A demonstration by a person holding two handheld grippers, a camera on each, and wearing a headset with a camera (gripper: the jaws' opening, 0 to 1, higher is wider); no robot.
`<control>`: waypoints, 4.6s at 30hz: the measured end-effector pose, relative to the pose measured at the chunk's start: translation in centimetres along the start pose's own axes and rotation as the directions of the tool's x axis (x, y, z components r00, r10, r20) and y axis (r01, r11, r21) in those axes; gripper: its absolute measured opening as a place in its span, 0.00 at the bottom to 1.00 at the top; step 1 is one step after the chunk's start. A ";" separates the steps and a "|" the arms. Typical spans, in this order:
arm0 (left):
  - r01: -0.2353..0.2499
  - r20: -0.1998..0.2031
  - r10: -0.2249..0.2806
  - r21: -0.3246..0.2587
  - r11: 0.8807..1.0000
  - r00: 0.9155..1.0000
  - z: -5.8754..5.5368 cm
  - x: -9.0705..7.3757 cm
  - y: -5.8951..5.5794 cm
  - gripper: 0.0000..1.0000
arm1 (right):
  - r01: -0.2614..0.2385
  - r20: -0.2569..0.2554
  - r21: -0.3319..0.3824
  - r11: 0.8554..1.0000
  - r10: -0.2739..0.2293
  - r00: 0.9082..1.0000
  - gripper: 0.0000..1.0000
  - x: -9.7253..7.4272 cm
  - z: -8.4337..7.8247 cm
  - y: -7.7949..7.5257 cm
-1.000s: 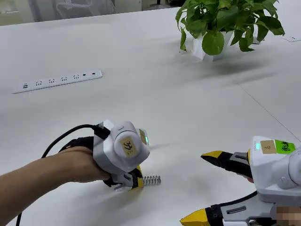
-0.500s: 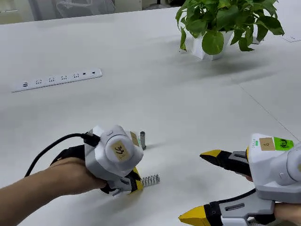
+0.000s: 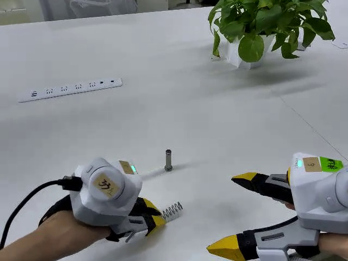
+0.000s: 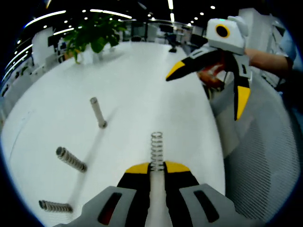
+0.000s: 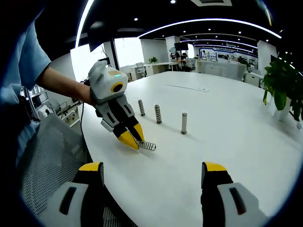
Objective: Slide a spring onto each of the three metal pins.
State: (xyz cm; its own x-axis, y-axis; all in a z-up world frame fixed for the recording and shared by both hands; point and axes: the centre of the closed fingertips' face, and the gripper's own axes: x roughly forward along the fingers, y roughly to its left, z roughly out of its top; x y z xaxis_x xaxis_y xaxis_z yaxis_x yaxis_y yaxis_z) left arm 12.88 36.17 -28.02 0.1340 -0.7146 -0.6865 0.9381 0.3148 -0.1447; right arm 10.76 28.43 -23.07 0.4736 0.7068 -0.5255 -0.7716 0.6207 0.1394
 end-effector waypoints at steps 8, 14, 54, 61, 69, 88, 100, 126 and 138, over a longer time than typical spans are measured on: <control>-0.006 0.063 0.006 -0.002 1.000 0.998 0.7 -1.6 -1.1 0.10 | -0.035 0.035 -0.021 0.999 0.036 0.999 0.82 0.4 2.0 0.9; 0.003 0.082 -0.006 0.043 0.999 0.997 0.3 -2.8 -1.9 0.10 | -0.122 0.036 -0.023 0.992 0.123 0.992 0.71 1.2 2.9 2.8; 0.111 0.097 -0.130 0.177 0.978 0.987 -0.1 -5.9 -4.7 0.10 | -0.460 -0.133 -0.109 0.881 0.445 0.885 0.12 4.2 3.2 7.9; 0.111 0.099 -0.130 0.172 0.979 0.987 -0.1 -5.7 -4.8 0.10 | -0.460 -0.144 -0.131 0.878 0.442 0.885 0.12 4.0 3.6 8.1; 0.110 0.094 -0.127 0.165 0.980 0.987 0.0 -5.3 -4.9 0.10 | -0.444 -0.181 -0.215 0.870 0.411 0.893 0.12 3.9 4.4 8.4; 0.110 0.114 -0.131 0.174 0.979 0.985 0.8 -4.9 -4.9 0.10 | -0.420 -0.215 -0.263 0.868 0.372 0.903 0.21 3.9 4.4 7.1; 0.118 0.132 -0.145 0.191 0.974 0.981 1.3 -5.1 -5.2 0.10 | -0.460 -0.234 -0.223 0.859 0.411 0.881 0.15 3.4 4.0 7.6; 0.116 0.133 -0.141 0.180 0.977 0.981 1.7 -4.4 -5.4 0.10 | -0.455 -0.285 -0.339 0.823 0.371 0.884 0.12 3.6 5.1 8.7; 0.114 0.147 -0.140 0.174 0.978 0.979 1.9 -4.2 -5.6 0.09 | -0.461 -0.313 -0.358 0.812 0.361 0.878 0.13 3.3 5.0 8.5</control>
State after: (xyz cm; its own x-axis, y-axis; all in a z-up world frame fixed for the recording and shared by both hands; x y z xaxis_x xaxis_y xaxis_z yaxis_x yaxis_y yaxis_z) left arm 7.68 36.28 -22.98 0.0463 -0.8356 -0.5474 0.9884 0.1177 -0.0961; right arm 7.82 37.71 -19.42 0.0043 0.7389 -0.6738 -0.9969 0.0559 0.0549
